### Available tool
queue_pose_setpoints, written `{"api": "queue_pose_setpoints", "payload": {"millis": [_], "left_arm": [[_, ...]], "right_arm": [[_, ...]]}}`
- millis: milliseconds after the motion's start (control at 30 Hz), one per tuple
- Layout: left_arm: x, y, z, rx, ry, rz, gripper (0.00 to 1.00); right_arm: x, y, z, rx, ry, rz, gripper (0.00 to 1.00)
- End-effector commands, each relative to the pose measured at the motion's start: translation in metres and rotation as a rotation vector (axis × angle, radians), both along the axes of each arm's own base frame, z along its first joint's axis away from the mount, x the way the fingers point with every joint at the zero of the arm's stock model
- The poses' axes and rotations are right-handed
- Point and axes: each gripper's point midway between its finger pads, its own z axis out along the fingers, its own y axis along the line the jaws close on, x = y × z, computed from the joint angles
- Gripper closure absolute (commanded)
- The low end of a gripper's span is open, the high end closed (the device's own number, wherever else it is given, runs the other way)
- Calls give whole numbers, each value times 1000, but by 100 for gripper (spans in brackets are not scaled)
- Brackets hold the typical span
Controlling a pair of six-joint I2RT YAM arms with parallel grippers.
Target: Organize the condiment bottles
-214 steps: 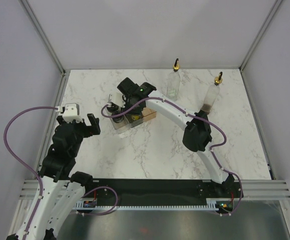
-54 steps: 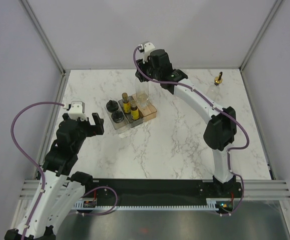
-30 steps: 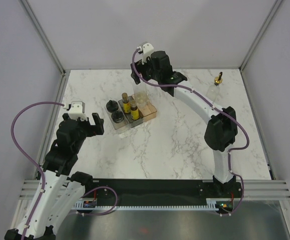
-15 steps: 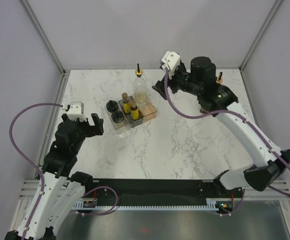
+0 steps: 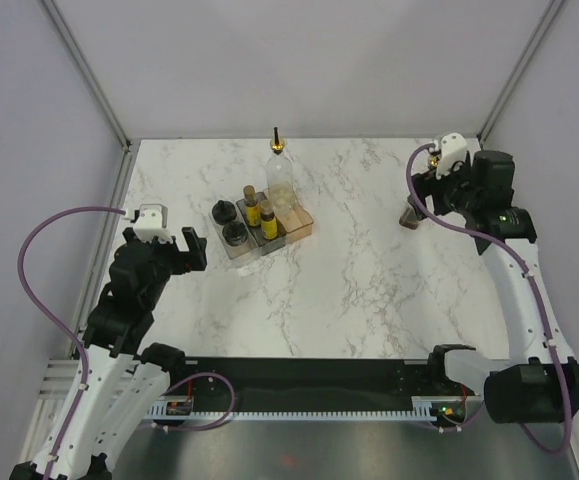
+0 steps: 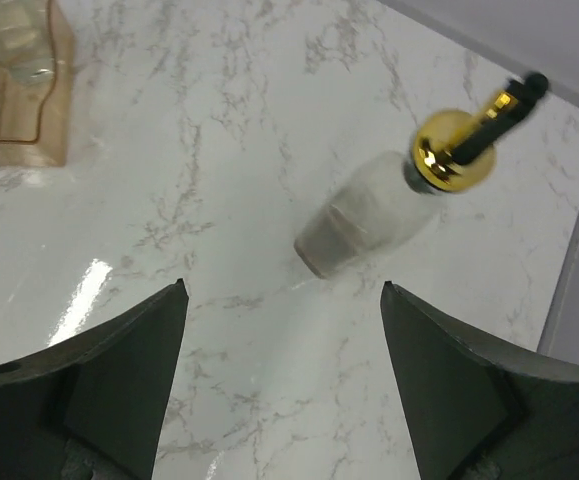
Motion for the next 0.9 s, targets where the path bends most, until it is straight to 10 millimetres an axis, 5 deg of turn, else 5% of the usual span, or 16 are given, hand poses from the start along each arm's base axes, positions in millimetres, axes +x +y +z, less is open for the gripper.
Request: {"api": "queue_pose_setpoints", "payload": {"millis": [0, 200, 600, 867], "left_arm": [[3, -4, 6, 10, -34, -29, 0], [3, -4, 5, 11, -31, -30, 0], [3, -3, 6, 14, -34, -22, 0], [3, -2, 5, 15, -34, -20, 0]], "right_arm": [[7, -32, 0, 55, -10, -89, 13], [33, -67, -1, 94, -37, -177, 14], [96, -56, 0, 137, -130, -30, 15], [107, -43, -11, 165, -126, 71, 27]]}}
